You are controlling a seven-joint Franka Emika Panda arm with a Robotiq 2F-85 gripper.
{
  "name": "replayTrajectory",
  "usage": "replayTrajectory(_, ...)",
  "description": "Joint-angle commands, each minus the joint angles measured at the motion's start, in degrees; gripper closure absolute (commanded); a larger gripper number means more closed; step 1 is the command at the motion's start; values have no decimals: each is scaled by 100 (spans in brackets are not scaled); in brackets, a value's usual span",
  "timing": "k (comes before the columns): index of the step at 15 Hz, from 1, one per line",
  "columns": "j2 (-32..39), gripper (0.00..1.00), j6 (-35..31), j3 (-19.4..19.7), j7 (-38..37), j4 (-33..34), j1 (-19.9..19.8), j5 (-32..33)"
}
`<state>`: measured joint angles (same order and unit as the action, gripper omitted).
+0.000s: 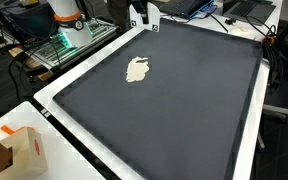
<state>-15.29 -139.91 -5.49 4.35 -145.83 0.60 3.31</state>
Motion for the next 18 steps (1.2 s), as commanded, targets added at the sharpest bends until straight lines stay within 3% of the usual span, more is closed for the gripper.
replayTrajectory(1, -166, 99, 374, -24, -549, 122, 49, 116)
replayTrajectory(2, -174, 99, 370, -64, -805, 156, -1, 191)
replayTrajectory(3, -62, 96, 191, 57, -405, 134, 92, 43)
replayTrajectory(9, -61, 99, 209, 96, -476, 190, 106, -23)
replayTrajectory(13, -114, 99, 160, 425, 583, 106, 303, -572)
replayTrajectory(18, -133, 99, 213, 1047, 2746, 63, 684, -1839)
